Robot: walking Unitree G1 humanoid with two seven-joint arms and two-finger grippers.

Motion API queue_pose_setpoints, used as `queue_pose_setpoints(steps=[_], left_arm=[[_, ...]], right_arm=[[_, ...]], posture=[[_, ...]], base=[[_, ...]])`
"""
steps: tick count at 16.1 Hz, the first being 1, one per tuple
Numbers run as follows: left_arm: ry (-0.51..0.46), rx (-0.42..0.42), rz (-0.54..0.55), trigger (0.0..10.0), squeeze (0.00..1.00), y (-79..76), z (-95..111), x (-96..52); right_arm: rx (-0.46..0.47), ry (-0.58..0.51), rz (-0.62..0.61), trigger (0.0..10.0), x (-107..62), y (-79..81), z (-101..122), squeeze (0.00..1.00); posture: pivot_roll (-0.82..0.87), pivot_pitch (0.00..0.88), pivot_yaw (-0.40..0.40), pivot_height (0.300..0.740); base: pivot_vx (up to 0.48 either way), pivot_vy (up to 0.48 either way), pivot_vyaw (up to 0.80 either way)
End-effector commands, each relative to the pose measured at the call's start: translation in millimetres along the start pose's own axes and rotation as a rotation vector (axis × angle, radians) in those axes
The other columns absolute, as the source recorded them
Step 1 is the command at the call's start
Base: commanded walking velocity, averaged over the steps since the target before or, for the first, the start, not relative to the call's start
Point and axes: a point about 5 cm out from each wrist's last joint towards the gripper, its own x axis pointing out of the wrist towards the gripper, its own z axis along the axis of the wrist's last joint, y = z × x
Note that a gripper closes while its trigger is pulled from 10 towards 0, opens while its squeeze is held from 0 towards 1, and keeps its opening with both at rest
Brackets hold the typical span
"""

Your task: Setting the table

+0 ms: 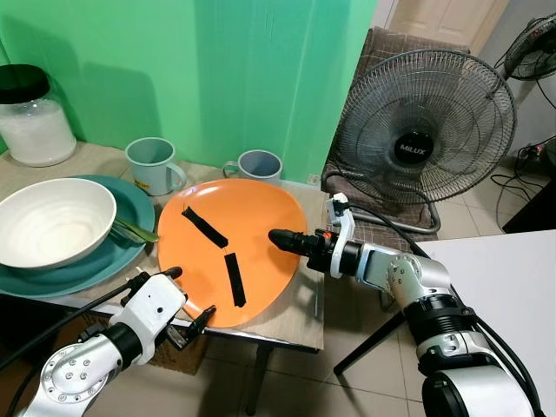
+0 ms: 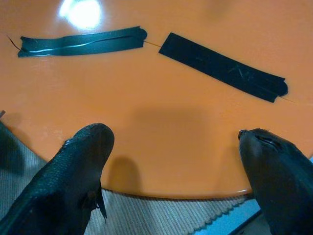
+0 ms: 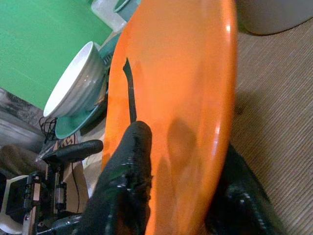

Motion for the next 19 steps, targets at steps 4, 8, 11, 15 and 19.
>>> queue_pose_setpoints(steps=[4, 8, 11, 15, 19], left_arm=[[0.026, 0.015, 0.001, 10.0, 0.0, 1.6, -1, -1.1], [0.016, 0.028, 0.003, 10.0, 0.0, 3.3, 4, -1.4], [-0.082, 0.056, 0.031, 10.0, 0.0, 9.2, 32, -1.6], [-0.27, 0.009, 0.083, 10.0, 0.0, 8.7, 76, 0.9], [-0.424, -0.064, 0.113, 10.0, 0.0, 11.5, 112, 0.9]], right_arm=[[0.014, -0.023, 0.012, 0.0, -1.9, 0.5, 1, 0.0], [0.022, -0.031, 0.013, 0.0, -2.1, 0.8, 3, 0.0], [0.094, -0.094, 0.024, 0.0, -14.3, 1.3, 14, 0.0], [0.061, -0.196, 0.014, 0.0, -51.1, 7.5, 35, 0.0], [-0.051, -0.333, 0.013, 4.9, -96.6, 34.3, 61, 0.0]], posture=[[0.01, 0.021, -0.121, 0.74], [0.01, 0.022, -0.12, 0.74], [0.02, 0.024, -0.127, 0.74], [0.02, 0.018, -0.127, 0.74], [0.0, 0.005, -0.099, 0.74]], base=[[0.0, 0.0, 0.0], [0.0, 0.0, 0.0], [0.0, 0.0, 0.0], [0.0, 0.0, 0.0], [0.0, 0.0, 0.0]])
